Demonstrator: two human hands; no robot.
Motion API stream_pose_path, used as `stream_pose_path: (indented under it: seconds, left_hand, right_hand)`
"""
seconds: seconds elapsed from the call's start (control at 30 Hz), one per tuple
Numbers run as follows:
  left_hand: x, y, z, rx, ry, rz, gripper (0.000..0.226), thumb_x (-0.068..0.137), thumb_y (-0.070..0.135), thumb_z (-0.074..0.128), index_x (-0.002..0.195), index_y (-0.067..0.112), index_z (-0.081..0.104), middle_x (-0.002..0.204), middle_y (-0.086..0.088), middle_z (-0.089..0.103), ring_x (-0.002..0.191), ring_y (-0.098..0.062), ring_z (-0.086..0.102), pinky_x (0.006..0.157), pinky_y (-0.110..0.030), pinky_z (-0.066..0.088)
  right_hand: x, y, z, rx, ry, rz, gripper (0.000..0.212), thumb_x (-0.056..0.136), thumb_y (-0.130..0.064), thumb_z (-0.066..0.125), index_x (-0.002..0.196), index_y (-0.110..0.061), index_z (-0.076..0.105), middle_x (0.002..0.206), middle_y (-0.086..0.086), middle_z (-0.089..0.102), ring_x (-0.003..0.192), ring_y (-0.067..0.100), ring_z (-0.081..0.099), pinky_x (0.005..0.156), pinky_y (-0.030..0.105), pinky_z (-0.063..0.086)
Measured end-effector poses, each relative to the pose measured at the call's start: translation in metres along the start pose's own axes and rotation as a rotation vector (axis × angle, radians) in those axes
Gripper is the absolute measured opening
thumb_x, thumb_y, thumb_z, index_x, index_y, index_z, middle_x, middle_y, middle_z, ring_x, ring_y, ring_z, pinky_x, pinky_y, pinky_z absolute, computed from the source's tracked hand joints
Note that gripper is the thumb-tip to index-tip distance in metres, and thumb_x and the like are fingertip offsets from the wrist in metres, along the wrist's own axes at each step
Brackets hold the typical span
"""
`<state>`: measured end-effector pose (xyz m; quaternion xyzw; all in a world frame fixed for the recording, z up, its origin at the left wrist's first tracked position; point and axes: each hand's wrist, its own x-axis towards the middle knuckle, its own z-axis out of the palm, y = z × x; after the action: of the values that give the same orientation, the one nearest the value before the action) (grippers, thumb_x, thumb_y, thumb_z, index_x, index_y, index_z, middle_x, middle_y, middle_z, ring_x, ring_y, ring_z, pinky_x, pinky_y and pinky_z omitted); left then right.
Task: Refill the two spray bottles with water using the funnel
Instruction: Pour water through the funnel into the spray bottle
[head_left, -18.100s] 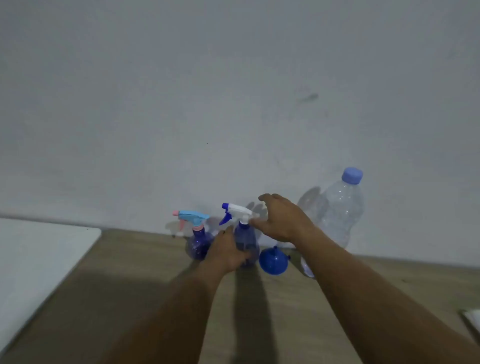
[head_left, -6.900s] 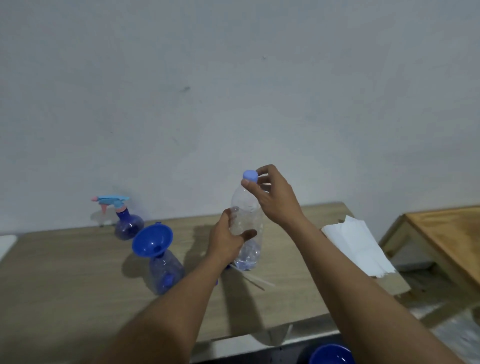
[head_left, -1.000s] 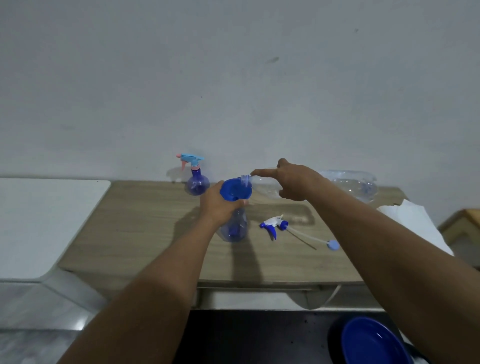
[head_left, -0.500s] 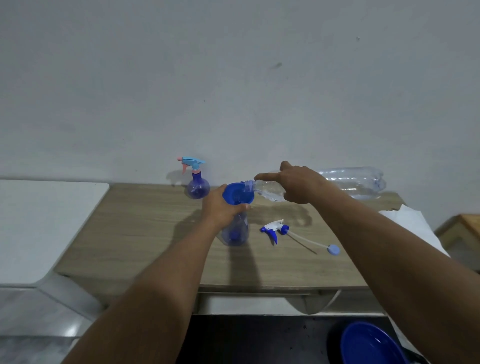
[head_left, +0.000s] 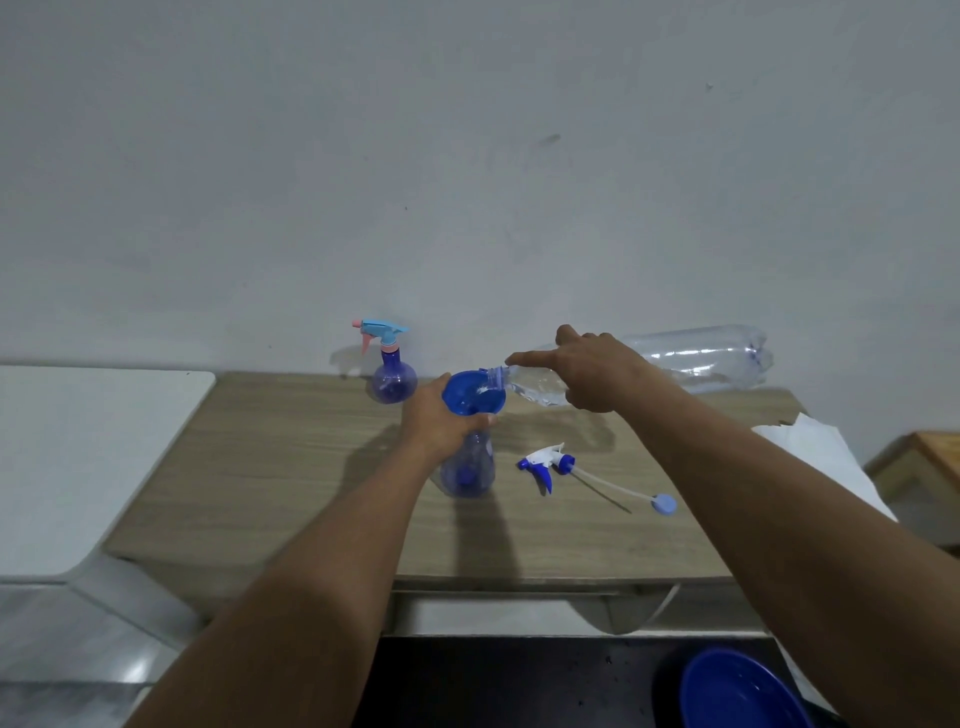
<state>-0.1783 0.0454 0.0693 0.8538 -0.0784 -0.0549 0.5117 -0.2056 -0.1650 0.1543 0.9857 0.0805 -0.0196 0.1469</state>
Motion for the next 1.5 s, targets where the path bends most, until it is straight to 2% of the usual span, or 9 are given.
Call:
stream_pose_path:
  seconds: [0.3,0.47,0.57,0.63,0.8,0.9,1.0,1.23,1.5]
  left_hand:
    - [0.002,-0.004,0.001,-0.006,0.011,0.018,0.048,0.064,0.032,0.09,0.106,0.023,0.066,0.097,0.008,0.07,0.09,-0.012,0.065,0.073,-0.023,0.05]
    - [0.001,-0.004,0.003,-0.005,0.032,0.016,0.044,0.065,0.031,0.089,0.102,0.025,0.068,0.092,0.01,0.07,0.086,-0.01,0.065,0.075,-0.025,0.052]
    - [0.0,-0.003,0.005,-0.01,0.054,0.01,0.043,0.062,0.031,0.09,0.099,0.023,0.068,0.087,0.011,0.07,0.082,-0.011,0.064,0.069,-0.022,0.049]
    - [0.0,-0.004,0.006,-0.009,0.066,0.013,0.051,0.057,0.036,0.089,0.102,0.025,0.068,0.09,0.01,0.071,0.087,-0.012,0.066,0.076,-0.028,0.053]
    - [0.001,-0.005,0.008,-0.048,0.081,-0.01,0.055,0.06,0.028,0.091,0.11,0.029,0.067,0.097,0.012,0.071,0.092,-0.01,0.067,0.085,-0.032,0.056]
    - [0.002,-0.007,0.007,-0.039,0.067,-0.006,0.066,0.051,0.044,0.088,0.112,0.033,0.066,0.099,0.012,0.072,0.092,-0.011,0.068,0.086,-0.036,0.057]
    - [0.002,-0.008,0.008,-0.047,0.06,-0.014,0.07,0.047,0.051,0.086,0.112,0.035,0.065,0.098,0.013,0.073,0.092,-0.011,0.069,0.087,-0.041,0.058]
    - [0.003,-0.008,0.006,-0.055,0.044,-0.02,0.077,0.046,0.055,0.086,0.117,0.036,0.064,0.104,0.015,0.072,0.097,-0.011,0.069,0.09,-0.042,0.058]
    - [0.005,-0.011,0.003,-0.049,0.03,-0.004,0.066,0.054,0.041,0.089,0.115,0.037,0.064,0.101,0.016,0.073,0.093,-0.007,0.068,0.087,-0.034,0.057]
  right_hand:
    - [-0.004,0.003,0.023,0.141,0.021,0.022,0.088,0.089,-0.008,0.059,0.148,-0.058,0.016,0.125,0.008,0.047,0.083,0.022,0.051,0.074,0.029,0.04]
    - [-0.004,0.009,0.028,0.348,0.06,0.022,0.087,0.089,-0.011,0.06,0.147,-0.058,0.015,0.125,0.008,0.046,0.089,0.028,0.06,0.076,0.036,0.054]
    - [0.003,0.017,0.023,0.515,0.126,0.046,0.086,0.088,-0.015,0.062,0.144,-0.06,0.015,0.118,0.008,0.048,0.086,0.032,0.061,0.076,0.044,0.056]
    - [0.01,0.025,0.021,0.614,0.197,0.068,0.085,0.087,-0.018,0.063,0.143,-0.06,0.015,0.11,0.009,0.051,0.084,0.034,0.06,0.076,0.047,0.056]
    - [0.027,0.039,0.023,0.817,0.387,0.108,0.083,0.085,-0.017,0.068,0.147,-0.046,0.021,0.11,0.013,0.054,0.091,0.033,0.058,0.078,0.042,0.051]
    - [0.036,0.04,0.028,0.923,0.46,0.144,0.08,0.085,-0.015,0.069,0.146,-0.039,0.023,0.109,0.013,0.056,0.091,0.032,0.057,0.078,0.044,0.051]
    - [0.044,0.038,0.035,0.978,0.448,0.182,0.083,0.085,-0.02,0.074,0.144,-0.038,0.019,0.116,0.015,0.055,0.098,0.033,0.058,0.083,0.047,0.052]
    - [0.058,0.018,0.055,1.102,0.398,0.217,0.091,0.084,-0.022,0.079,0.151,-0.028,0.017,0.132,0.013,0.046,0.113,0.029,0.056,0.086,0.031,0.042]
    - [0.055,0.009,0.038,1.125,0.307,0.194,0.109,0.075,-0.021,0.087,0.154,-0.024,0.012,0.14,0.007,0.049,0.122,0.029,0.053,0.087,0.034,0.043]
